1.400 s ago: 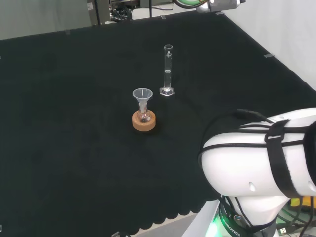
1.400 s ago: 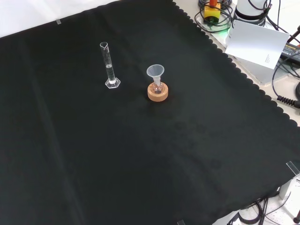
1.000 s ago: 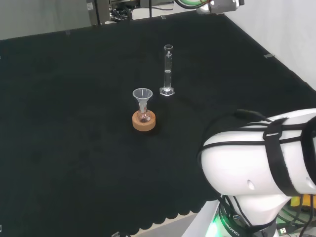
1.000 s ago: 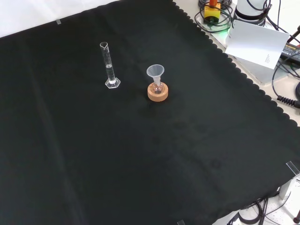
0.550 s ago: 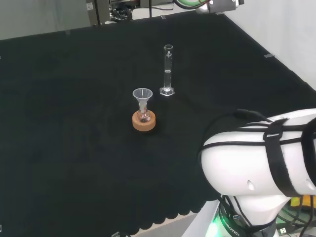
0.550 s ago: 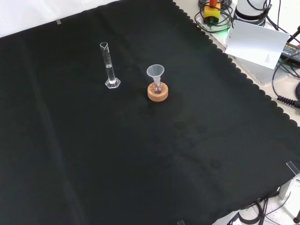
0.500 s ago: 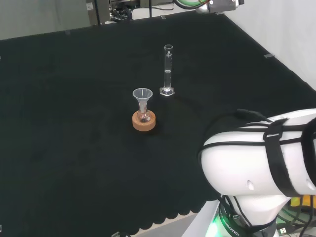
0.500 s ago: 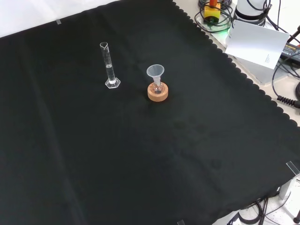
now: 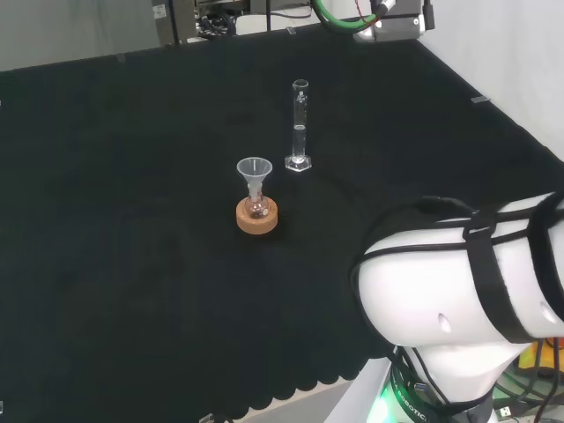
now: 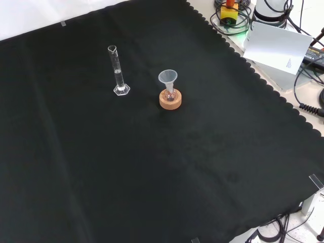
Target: Pick up the graduated cylinder.
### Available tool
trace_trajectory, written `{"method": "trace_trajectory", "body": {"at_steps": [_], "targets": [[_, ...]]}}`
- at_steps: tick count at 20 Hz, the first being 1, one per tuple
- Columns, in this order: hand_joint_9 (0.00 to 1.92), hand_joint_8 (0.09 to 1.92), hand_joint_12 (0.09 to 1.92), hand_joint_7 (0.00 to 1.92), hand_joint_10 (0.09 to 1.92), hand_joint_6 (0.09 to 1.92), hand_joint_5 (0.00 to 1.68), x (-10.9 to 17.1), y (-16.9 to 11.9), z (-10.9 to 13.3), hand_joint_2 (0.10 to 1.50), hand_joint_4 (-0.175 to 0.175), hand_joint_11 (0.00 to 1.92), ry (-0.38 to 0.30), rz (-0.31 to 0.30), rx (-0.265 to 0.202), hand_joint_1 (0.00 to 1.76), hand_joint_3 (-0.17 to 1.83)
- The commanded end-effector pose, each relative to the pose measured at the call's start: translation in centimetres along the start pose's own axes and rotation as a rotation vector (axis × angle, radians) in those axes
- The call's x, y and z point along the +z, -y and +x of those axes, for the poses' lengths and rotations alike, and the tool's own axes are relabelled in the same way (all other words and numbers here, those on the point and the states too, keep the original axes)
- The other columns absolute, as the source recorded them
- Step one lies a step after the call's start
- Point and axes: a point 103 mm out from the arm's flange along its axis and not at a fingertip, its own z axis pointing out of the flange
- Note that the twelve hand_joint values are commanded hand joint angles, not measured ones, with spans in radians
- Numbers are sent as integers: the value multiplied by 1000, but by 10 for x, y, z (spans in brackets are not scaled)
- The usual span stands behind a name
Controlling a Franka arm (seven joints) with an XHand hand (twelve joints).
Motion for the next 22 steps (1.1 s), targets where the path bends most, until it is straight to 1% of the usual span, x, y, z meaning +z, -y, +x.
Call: {"method": "trace_trajectory", "body": {"at_steps": [1, 3, 6, 9, 10, 12, 13, 16, 22], "targets": [[313, 531, 1361, 91, 628, 87, 322, 32, -47, -34, 1310, -20, 148, -41, -18, -10, 101, 32], [334, 542, 1364, 110, 635, 87, 338, 41, -66, -45, 1285, -22, 160, -43, -30, -24, 146, 21], [383, 568, 1368, 159, 649, 87, 365, 54, -94, -62, 1256, -23, 181, -90, -43, -60, 199, 7], [416, 590, 1369, 195, 654, 87, 387, 70, -121, -72, 1231, -19, 193, -133, -37, -81, 230, -4], [421, 594, 1368, 199, 653, 87, 391, 76, -128, -74, 1223, -19, 194, -155, -35, -93, 242, -8], [427, 599, 1368, 203, 651, 87, 395, 88, -142, -78, 1208, -18, 196, -231, -39, -126, 258, -16], [430, 601, 1369, 204, 650, 87, 397, 93, -148, -78, 1201, -18, 201, -266, -44, -141, 265, -19], [454, 610, 1371, 216, 651, 87, 403, 110, -162, -81, 1180, -16, 233, -303, -52, -181, 290, -31], [463, 614, 1363, 224, 641, 87, 414, 145, -181, -86, 1153, -12, 250, -345, -32, -216, 334, -46]]}}
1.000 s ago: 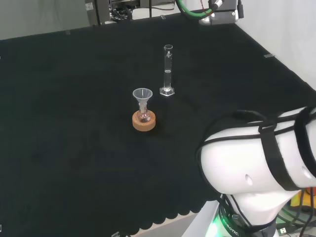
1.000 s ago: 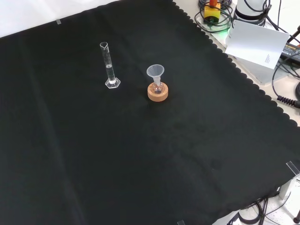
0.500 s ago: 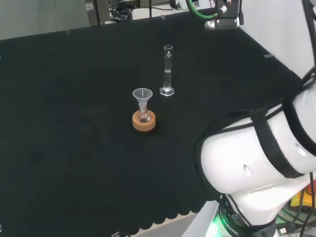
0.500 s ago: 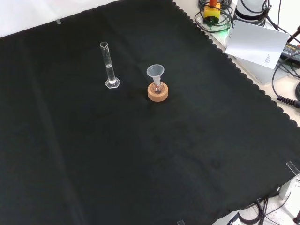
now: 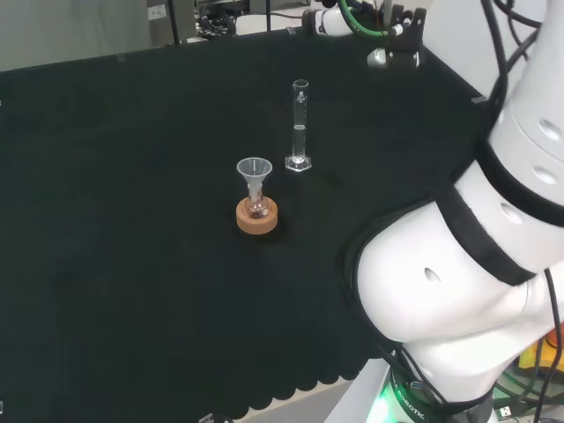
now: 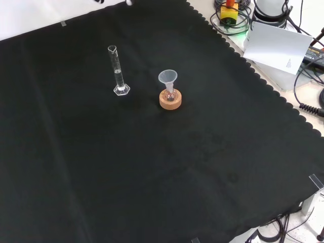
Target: Pick up the graduated cylinder.
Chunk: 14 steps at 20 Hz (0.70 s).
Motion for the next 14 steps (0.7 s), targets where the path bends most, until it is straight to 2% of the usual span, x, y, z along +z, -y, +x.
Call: {"method": "trace_trajectory", "body": {"at_steps": [1, 12, 14], "targets": [[462, 613, 1363, 223, 640, 87, 415, 27, -42, -41, 1149, -11, 249, -97, -69, -45, 341, -48], [505, 619, 1362, 273, 628, 87, 418, 77, -52, -52, 1118, -6, 260, -176, -40, -72, 451, -73], [516, 614, 1359, 278, 615, 87, 419, 86, -55, -54, 1115, -6, 264, -162, -31, -76, 469, -80]]}}
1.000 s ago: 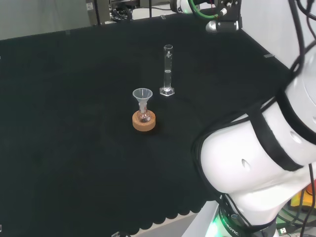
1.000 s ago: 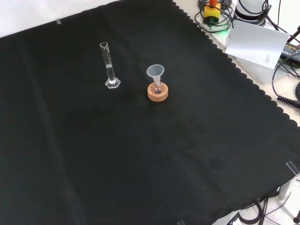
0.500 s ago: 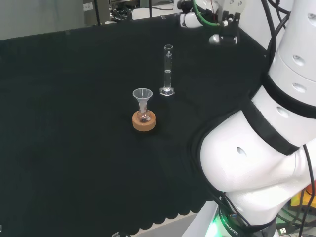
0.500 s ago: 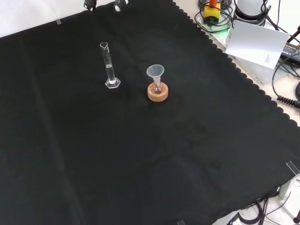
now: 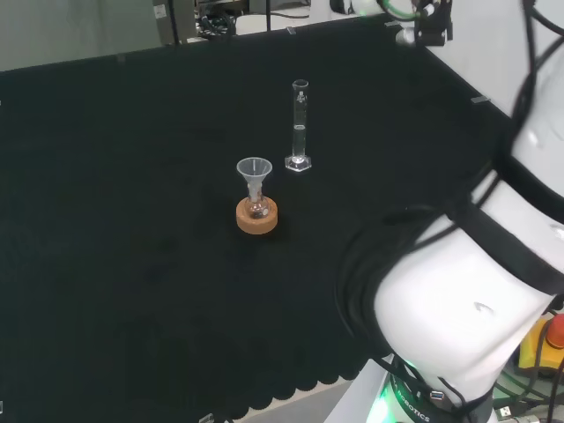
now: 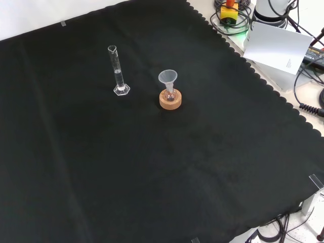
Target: Pick up the graduated cylinder.
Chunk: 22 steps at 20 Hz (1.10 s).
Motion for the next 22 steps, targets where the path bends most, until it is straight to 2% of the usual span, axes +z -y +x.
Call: {"method": "trace_trajectory", "body": {"at_steps": [1, 4, 8, 11, 16, 22], "targets": [[528, 615, 1359, 285, 615, 87, 419, 150, -33, -10, 1113, -6, 267, -237, 79, -50, 477, -83], [582, 621, 1357, 325, 595, 87, 432, 158, -33, -10, 1106, -10, 276, -247, 82, -47, 523, -98], [603, 624, 1356, 350, 578, 87, 462, 170, -33, -13, 1093, -13, 287, -294, 84, -46, 618, -116], [607, 623, 1355, 352, 572, 87, 484, 178, -32, -16, 1084, -19, 303, -353, 38, -48, 667, -128], [634, 618, 1336, 353, 558, 87, 489, 186, -32, -17, 1081, -21, 354, -432, 26, -101, 734, -156], [611, 603, 1329, 319, 542, 87, 397, 193, -32, -17, 1084, -22, 370, -485, -3, -143, 742, -172]]}}
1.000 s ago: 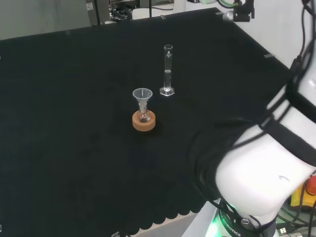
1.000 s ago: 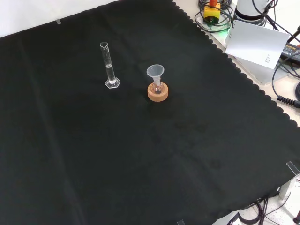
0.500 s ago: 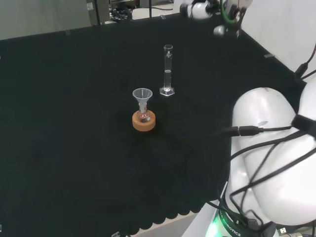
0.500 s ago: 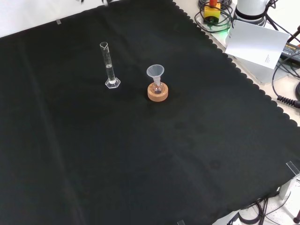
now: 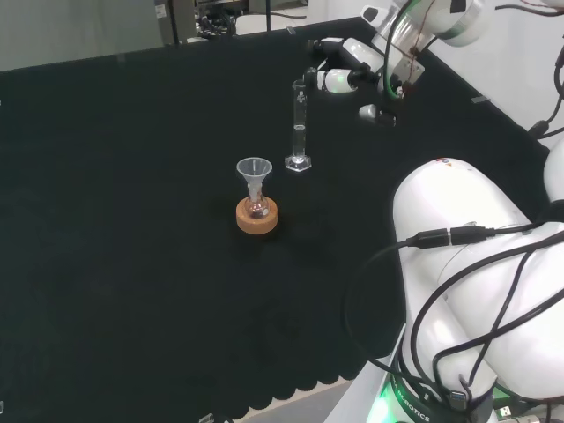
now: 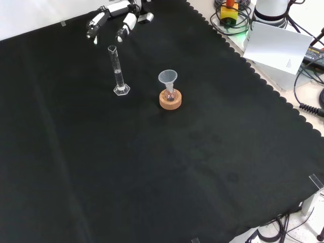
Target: Pick up the graduated cylinder.
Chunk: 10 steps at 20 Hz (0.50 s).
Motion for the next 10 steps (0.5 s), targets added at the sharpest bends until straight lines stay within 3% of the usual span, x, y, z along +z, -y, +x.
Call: {"method": "trace_trajectory", "body": {"at_steps": [1, 6, 10], "targets": [[611, 603, 1329, 317, 542, 87, 386, 9, -2, -20, 1084, -21, 373, -62, -43, -68, 742, -174], [603, 603, 1320, 315, 537, 87, 375, 26, -4, -20, 1077, -17, 360, -91, -15, -98, 756, -175], [597, 616, 1321, 358, 535, 87, 415, 40, -2, -21, 1065, -10, 339, -149, -43, -125, 789, -175]]}}
